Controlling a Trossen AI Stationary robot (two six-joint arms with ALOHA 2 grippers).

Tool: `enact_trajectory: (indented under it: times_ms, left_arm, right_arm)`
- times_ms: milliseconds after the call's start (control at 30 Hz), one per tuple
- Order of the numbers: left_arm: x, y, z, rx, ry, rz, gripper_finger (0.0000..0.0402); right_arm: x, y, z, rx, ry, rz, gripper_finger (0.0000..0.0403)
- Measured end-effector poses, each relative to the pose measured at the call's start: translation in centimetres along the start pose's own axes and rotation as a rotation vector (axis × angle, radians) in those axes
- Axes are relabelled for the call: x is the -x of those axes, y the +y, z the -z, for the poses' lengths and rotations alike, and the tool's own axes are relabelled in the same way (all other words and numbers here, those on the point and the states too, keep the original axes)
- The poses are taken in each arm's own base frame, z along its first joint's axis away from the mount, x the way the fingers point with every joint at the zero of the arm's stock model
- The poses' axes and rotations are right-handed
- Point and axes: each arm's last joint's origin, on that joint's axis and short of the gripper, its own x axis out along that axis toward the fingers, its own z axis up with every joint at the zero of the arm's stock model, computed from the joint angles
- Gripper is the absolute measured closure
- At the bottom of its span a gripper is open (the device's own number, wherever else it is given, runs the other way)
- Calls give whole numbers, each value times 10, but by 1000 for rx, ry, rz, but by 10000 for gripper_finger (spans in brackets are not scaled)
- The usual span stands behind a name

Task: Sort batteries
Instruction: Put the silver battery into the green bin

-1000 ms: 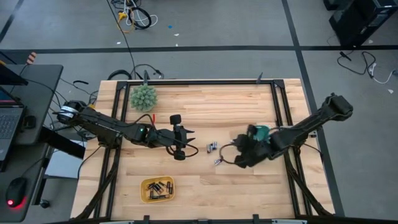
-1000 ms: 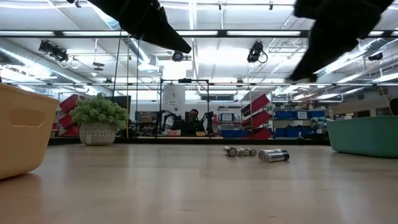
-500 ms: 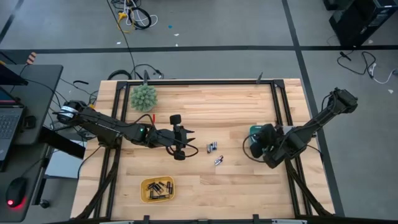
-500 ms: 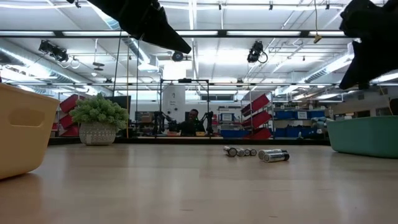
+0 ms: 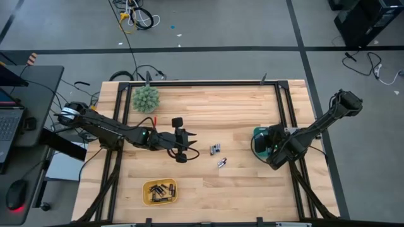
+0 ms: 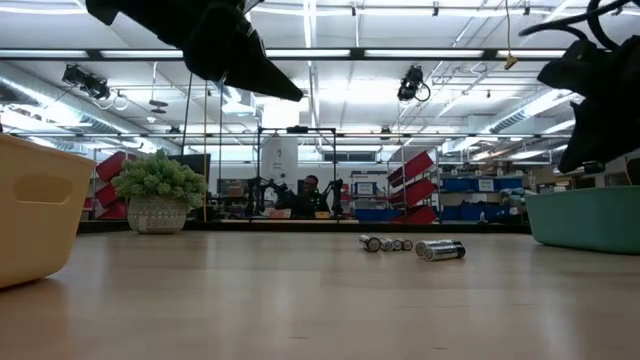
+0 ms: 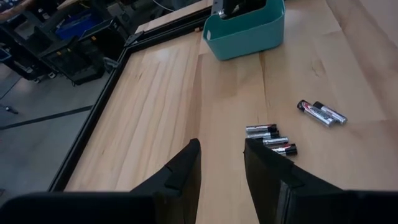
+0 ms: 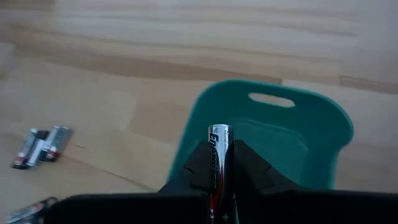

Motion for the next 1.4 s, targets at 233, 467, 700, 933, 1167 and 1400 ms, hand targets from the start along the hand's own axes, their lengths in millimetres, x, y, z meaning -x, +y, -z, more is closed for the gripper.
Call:
enact_trajectory:
  times_ms: [233,467,700,933,1167,1400]
  left_arm:
    - [0,0,0,-1,-18,-10,282]
    - [0,0,-2,-23,-34,-13,282]
    - [0,1,-2,-23,-34,-14,282]
    - [0,0,-2,-22,-34,-14,282]
    - [0,0,-2,-23,-33,-14,282]
    - [0,0,-2,-22,-33,-14,282]
  right_arm:
    - [-2,0,2,2,12,12,345]
    - [-2,0,2,-1,13,8,338]
    - [-1,0,2,0,14,8,338]
    - [-1,0,2,0,14,8,337]
    - [-1,1,2,-1,13,8,332]
    - [-1,1,2,-1,10,6,327]
